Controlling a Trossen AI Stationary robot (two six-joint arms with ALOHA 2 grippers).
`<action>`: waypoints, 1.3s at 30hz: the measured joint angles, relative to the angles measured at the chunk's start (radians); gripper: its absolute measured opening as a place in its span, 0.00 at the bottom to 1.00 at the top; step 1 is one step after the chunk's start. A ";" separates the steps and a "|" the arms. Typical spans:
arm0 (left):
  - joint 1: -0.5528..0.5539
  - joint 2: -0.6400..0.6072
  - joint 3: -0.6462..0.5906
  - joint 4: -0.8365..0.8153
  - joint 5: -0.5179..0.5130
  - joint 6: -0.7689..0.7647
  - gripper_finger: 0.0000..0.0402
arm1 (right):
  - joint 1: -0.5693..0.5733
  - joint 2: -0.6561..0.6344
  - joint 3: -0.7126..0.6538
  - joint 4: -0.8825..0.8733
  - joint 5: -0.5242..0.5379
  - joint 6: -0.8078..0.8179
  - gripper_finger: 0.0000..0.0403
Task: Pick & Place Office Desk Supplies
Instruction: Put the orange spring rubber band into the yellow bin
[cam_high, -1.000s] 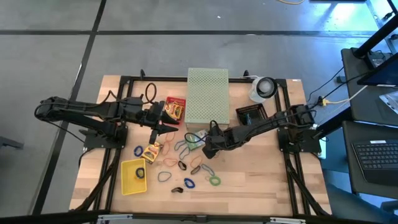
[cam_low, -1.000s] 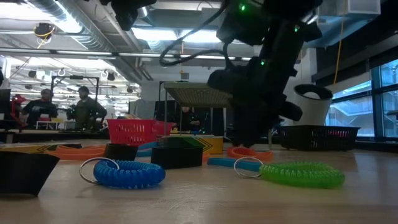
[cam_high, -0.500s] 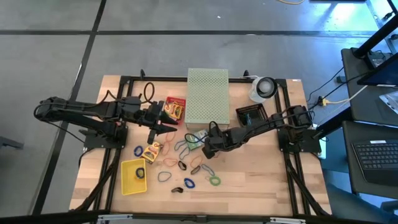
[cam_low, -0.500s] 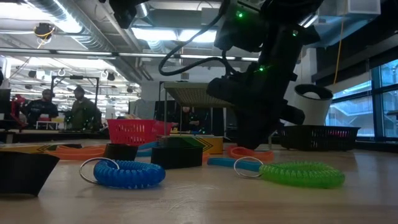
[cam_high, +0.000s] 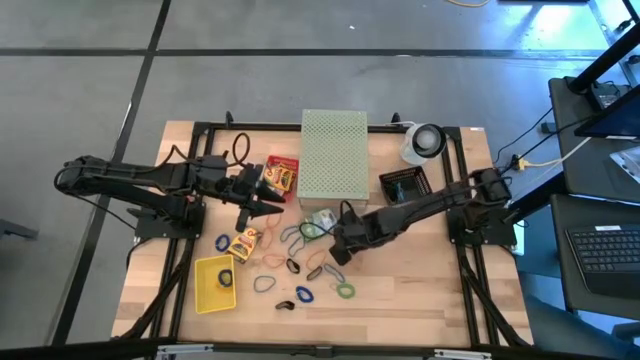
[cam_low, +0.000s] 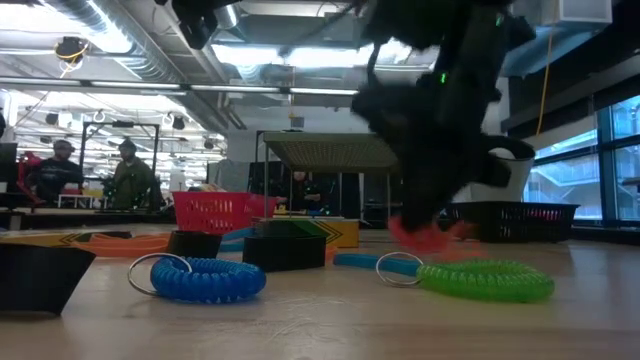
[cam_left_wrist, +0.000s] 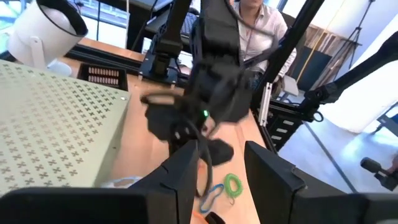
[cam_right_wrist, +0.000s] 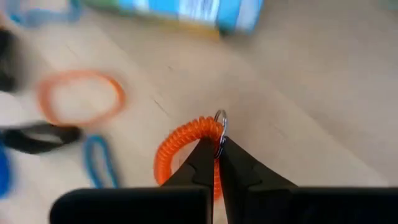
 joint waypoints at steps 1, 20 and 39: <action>0.000 0.000 0.000 0.000 0.001 -0.004 0.32 | 0.003 -0.019 0.001 -0.002 0.009 0.011 0.01; 0.001 0.083 0.000 0.117 -0.094 -0.183 0.33 | 0.090 -0.367 0.004 0.126 0.262 -0.096 0.01; -0.059 0.402 0.217 0.136 -0.062 -0.266 0.47 | 0.031 -0.402 0.011 0.251 0.253 -0.288 0.01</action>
